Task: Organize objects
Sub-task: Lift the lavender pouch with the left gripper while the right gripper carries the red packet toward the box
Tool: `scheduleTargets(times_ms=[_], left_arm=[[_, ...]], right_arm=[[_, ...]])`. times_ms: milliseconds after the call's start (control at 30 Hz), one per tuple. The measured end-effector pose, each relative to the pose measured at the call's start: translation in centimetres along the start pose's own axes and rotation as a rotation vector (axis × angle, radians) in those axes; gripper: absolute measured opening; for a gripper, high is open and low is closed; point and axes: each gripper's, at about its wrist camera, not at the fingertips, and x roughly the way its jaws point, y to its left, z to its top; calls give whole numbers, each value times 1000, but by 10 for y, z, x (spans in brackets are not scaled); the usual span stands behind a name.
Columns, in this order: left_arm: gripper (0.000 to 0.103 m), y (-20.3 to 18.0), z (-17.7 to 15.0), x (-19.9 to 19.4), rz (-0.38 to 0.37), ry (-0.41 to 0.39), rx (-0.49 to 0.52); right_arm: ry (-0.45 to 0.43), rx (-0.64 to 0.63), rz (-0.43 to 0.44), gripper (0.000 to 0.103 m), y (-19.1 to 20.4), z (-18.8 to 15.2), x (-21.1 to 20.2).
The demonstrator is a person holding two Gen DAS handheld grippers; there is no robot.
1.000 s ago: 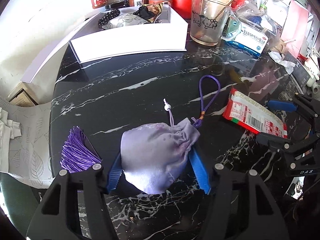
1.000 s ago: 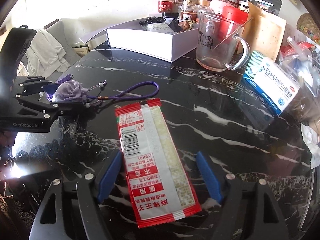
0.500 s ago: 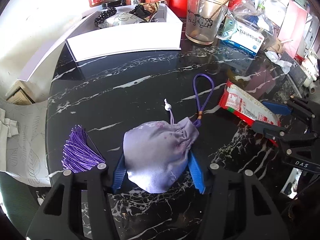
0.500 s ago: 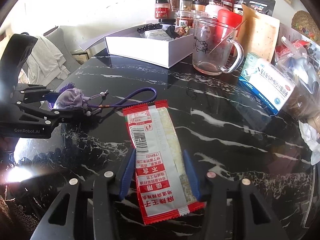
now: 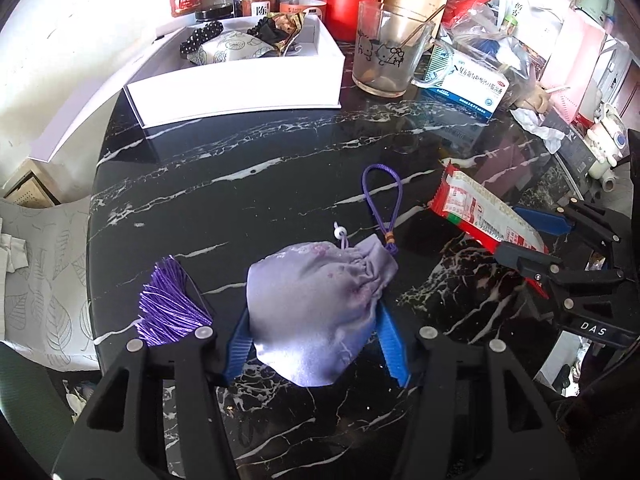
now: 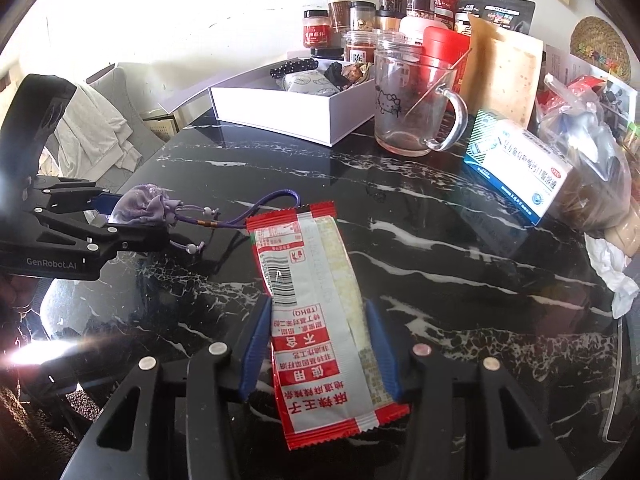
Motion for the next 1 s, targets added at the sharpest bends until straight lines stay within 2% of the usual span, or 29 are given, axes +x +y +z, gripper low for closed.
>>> scheduleTargets(times_ms=[433, 1000], left_arm=[[53, -8, 11, -45, 13, -58, 42], [53, -11, 36, -85, 5, -125, 110]], right_arm=[[-41, -41, -22, 48, 17, 17, -37], [-80, -78, -42, 48, 26, 49, -59]])
